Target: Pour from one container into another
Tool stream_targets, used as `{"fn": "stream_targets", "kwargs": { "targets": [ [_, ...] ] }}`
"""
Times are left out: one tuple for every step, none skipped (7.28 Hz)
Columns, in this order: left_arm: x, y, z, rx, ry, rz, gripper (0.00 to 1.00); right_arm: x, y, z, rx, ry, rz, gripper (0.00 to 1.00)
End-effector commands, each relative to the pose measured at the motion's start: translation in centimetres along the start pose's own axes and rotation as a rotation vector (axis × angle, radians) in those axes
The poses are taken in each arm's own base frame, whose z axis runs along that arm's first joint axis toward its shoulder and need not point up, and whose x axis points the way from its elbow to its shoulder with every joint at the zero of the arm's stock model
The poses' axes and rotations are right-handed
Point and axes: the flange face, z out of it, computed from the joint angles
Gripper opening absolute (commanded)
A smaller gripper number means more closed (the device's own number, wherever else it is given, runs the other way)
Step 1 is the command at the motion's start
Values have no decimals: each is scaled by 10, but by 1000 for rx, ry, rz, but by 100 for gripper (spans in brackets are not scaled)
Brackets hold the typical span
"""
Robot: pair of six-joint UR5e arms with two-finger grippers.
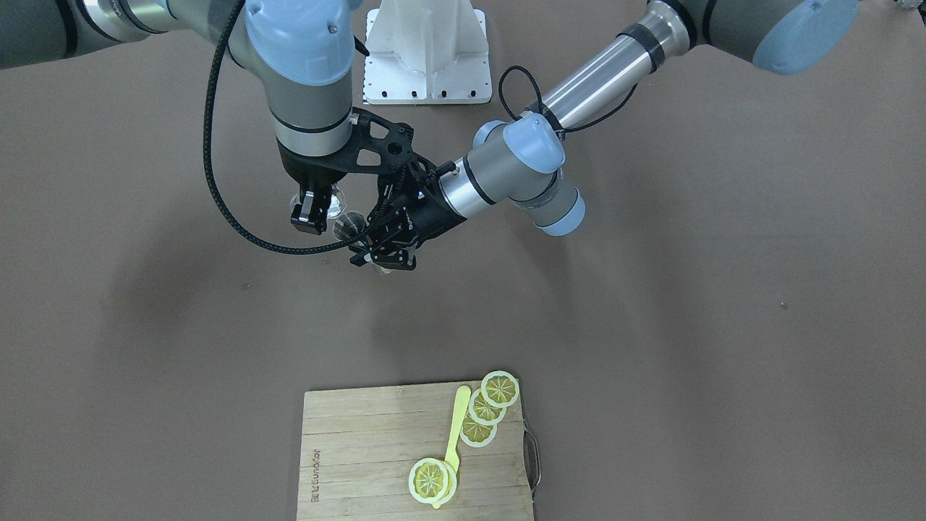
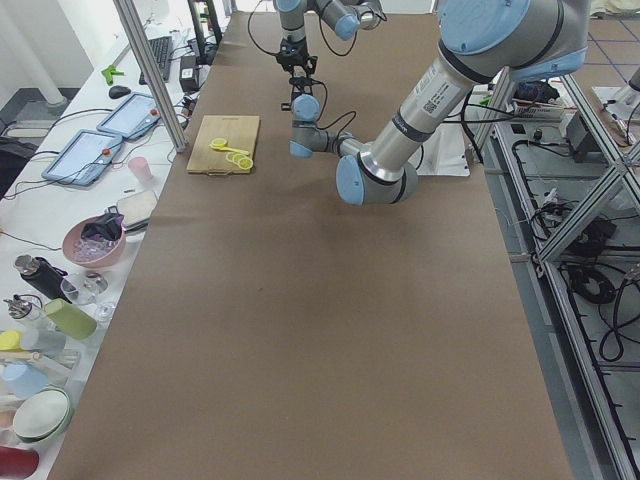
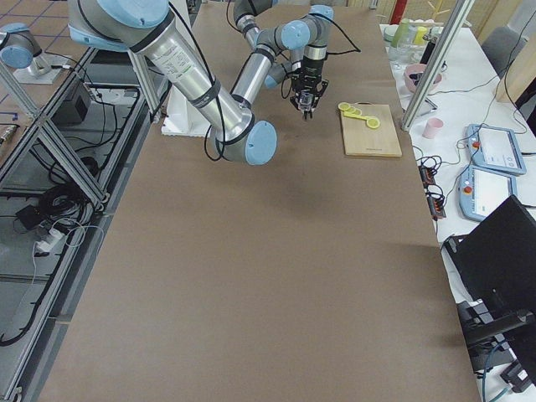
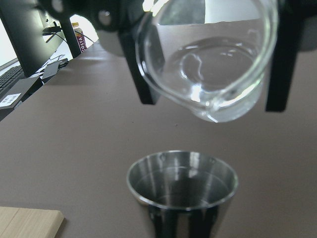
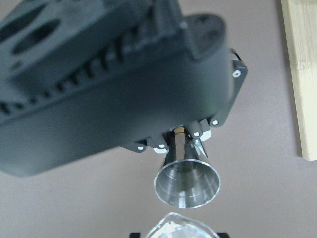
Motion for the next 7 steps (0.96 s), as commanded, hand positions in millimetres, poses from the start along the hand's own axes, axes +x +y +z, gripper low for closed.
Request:
{"fn": "stream_targets", "kwargs": {
  "targets": [
    [1,-1,0,1,2,0,0,3,-11,3,-22,-2,3,0],
    [0,-1,0,1,0,0,0,3,-14,2,-41,-8,2,0],
    [0,-1,0,3,0,1,0,3,-14,1,-54,-3,-7,0],
    [0,-1,0,4,0,1,0,3,-15,3,-66,-7,-12,0],
    [0,-1,-1,7,1,1,0,2,-15,3,-67,-6,-13,0],
    [0,1,-1,6,0,0,0,3,-17,3,-78,-11,-8,0],
    [0,1,-1,6,0,0,0,4,-23,0,-93,-9,-12,0]
  ]
}}
